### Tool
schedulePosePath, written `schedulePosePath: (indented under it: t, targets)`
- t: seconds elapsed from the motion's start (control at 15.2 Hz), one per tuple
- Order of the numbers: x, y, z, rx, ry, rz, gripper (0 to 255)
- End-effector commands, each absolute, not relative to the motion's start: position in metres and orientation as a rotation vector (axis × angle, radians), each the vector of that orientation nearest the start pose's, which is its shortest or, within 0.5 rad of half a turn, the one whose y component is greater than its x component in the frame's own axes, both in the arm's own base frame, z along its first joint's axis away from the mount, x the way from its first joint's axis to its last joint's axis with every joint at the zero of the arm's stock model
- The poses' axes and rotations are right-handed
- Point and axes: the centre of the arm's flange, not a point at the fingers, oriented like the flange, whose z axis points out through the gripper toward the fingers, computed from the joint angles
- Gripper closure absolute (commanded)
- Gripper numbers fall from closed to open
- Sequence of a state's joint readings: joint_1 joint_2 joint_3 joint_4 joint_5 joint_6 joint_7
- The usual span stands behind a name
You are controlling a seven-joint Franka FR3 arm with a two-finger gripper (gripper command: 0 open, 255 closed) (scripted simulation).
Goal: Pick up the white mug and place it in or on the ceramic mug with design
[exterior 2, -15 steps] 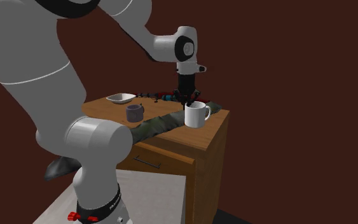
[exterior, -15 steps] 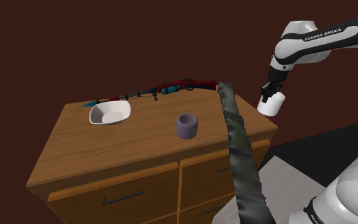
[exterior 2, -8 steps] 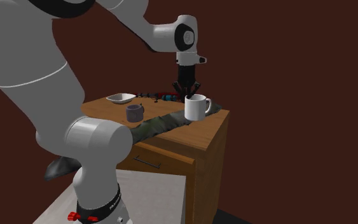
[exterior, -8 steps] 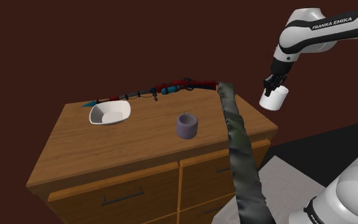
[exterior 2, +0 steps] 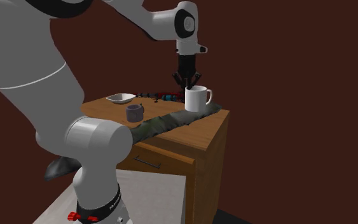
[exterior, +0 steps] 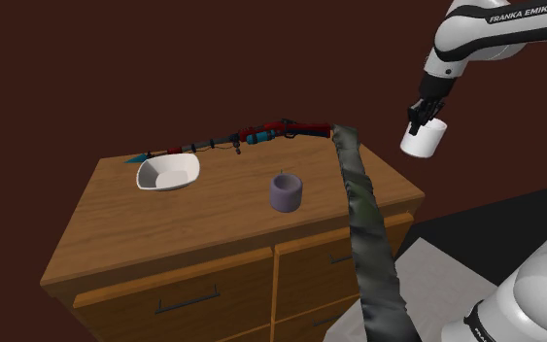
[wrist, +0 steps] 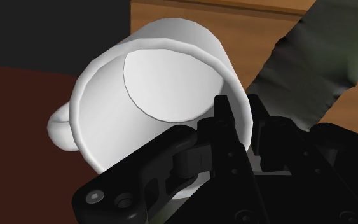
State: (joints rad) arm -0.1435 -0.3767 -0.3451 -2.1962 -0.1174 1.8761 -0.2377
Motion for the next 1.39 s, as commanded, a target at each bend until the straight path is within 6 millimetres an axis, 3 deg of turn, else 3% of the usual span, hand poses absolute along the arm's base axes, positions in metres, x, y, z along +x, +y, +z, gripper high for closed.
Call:
schedulePosePath:
  t: [0.0, 1.32]
  targets:
    - [0.395, -0.221, 0.534, -3.127, 0.31, -0.063, 255]
    - [0.521, 0.01, 0.556, -3.127, 0.31, -0.063, 255]
